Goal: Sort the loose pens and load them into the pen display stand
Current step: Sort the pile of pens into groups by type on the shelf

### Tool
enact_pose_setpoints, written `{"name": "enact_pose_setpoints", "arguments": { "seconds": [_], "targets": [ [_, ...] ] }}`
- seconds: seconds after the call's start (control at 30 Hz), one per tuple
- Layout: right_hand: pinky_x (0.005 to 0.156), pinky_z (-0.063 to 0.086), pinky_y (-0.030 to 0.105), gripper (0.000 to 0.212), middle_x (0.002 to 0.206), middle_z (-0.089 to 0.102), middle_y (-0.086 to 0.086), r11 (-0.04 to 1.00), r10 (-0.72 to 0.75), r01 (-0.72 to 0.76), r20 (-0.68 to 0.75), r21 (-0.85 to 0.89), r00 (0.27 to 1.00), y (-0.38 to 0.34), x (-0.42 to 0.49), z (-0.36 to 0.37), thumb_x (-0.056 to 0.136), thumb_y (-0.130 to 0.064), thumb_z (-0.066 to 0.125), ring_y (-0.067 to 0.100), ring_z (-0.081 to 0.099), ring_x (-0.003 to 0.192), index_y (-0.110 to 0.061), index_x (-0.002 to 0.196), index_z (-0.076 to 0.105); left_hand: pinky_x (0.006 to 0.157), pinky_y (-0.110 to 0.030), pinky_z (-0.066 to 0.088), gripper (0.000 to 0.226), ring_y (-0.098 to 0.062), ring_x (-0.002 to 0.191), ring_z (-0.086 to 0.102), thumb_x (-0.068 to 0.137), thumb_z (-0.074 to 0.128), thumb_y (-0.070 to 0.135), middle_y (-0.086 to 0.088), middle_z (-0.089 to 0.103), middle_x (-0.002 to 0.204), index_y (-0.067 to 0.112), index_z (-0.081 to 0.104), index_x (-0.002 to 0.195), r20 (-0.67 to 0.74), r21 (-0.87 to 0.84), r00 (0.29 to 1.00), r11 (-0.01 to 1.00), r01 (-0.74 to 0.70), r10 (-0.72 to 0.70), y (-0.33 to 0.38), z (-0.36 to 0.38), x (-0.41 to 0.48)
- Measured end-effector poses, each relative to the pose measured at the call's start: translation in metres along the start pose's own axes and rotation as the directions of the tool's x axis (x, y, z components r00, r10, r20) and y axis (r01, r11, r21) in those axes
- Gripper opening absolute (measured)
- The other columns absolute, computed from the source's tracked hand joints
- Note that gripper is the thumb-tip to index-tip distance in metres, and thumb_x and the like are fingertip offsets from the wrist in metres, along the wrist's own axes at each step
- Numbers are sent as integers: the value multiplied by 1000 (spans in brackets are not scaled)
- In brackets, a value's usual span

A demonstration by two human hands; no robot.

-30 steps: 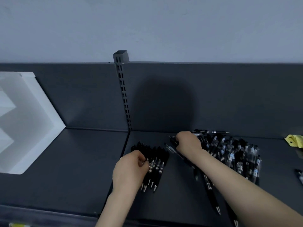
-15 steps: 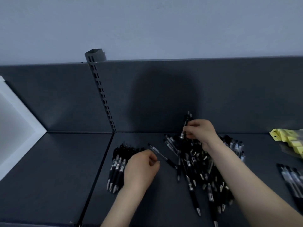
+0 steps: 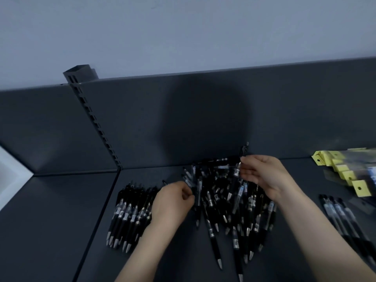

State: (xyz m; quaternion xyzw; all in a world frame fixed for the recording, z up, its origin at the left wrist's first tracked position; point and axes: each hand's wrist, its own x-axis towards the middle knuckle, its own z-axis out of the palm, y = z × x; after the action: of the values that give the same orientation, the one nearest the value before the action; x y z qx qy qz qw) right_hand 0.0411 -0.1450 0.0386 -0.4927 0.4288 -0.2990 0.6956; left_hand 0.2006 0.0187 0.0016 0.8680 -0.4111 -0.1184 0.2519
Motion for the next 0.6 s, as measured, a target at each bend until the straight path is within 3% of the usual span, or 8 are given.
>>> {"name": "enact_pose_setpoints", "arguments": {
  "seconds": [0.17, 0.27, 0.43, 0.5, 0.6],
  "targets": [
    [55, 56, 23, 5, 72, 67, 11, 1000, 2, -2, -5, 25, 1000, 8, -7, -24, 87, -7, 64, 16, 64, 63, -2, 87, 65, 63, -23, 43, 6, -10, 79, 60, 82, 64, 25, 14, 61, 76, 31, 63, 81, -48, 61, 999, 998, 9, -6, 9, 1, 20],
    [50, 54, 20, 4, 63, 68, 6, 999, -3, 3, -6, 39, 1000, 10, -9, -35, 86, -6, 65, 11, 63, 54, -2, 85, 65, 68, -25, 48, 11, -13, 87, 62, 83, 61, 20, 11, 66, 85, 27, 67, 89, -49, 102, 999, 995, -6, 11, 19, 1, 36],
    [48, 51, 18, 4, 64, 66, 8, 999, -18, 18, 0, 46, 1000, 9, -10, -45, 86, -5, 65, 12, 61, 54, -2, 84, 66, 80, -34, 52, 26, -20, 96, 63, 88, 57, 12, 0, 69, 104, 19, 68, 111, -4, 194, 969, 951, -241, 247, 52, 16, 73],
    [49, 53, 19, 5, 64, 67, 8, 999, -27, 26, 10, 37, 1000, 6, -12, -47, 86, -4, 64, 14, 61, 57, -2, 83, 66, 80, -37, 52, 29, -25, 99, 61, 89, 54, 7, -5, 66, 109, 14, 65, 115, 21, 281, 943, 903, -325, 333, 63, 25, 86],
    [53, 55, 22, 7, 61, 67, 5, 999, -39, 39, 14, 20, 999, 3, -12, -53, 86, -5, 64, 15, 60, 58, -4, 80, 67, 69, -34, 44, 30, -30, 102, 58, 89, 50, -2, -11, 63, 111, 9, 61, 115, 63, 499, 947, 811, -304, 316, 71, 34, 97]
  ]
}}
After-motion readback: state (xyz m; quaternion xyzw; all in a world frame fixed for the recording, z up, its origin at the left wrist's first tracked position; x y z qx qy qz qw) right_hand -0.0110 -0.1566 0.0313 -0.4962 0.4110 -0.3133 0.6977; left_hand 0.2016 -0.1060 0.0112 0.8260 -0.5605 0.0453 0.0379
